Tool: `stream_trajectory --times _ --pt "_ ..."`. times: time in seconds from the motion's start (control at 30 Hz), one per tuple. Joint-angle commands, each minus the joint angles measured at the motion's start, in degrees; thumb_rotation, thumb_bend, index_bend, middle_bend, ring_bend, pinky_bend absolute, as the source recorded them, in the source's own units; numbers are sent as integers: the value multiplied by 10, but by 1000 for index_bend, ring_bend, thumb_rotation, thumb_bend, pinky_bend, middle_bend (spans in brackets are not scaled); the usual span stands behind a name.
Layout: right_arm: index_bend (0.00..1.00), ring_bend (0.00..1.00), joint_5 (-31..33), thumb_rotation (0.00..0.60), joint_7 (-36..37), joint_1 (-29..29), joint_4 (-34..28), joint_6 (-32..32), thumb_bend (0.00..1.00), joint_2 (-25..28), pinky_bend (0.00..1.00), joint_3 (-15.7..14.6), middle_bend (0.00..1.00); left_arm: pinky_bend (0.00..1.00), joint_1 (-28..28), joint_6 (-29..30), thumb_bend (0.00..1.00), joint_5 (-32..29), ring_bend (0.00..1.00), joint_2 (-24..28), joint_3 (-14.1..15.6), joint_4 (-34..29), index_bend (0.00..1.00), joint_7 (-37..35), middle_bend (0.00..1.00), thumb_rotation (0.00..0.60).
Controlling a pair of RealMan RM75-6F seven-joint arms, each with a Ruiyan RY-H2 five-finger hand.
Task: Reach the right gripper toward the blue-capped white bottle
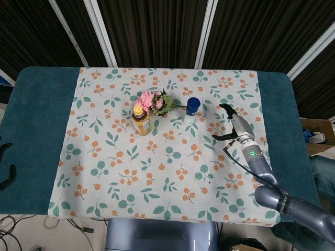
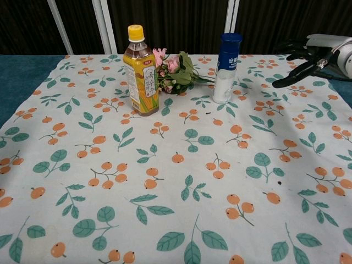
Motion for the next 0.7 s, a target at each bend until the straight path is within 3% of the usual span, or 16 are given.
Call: stream_trajectory --times 0.03,0.7 --pt "115 54 32 600 -13 26 49 -15 200 -41 193 12 68 0 0 0 501 -1 41 0 0 -1 184 -1 27 600" --pt "130 89 77 600 -19 119 218 -77 203 -161 193 53 116 0 -2 -11 501 -20 40 6 -4 -7 185 -6 27 600"
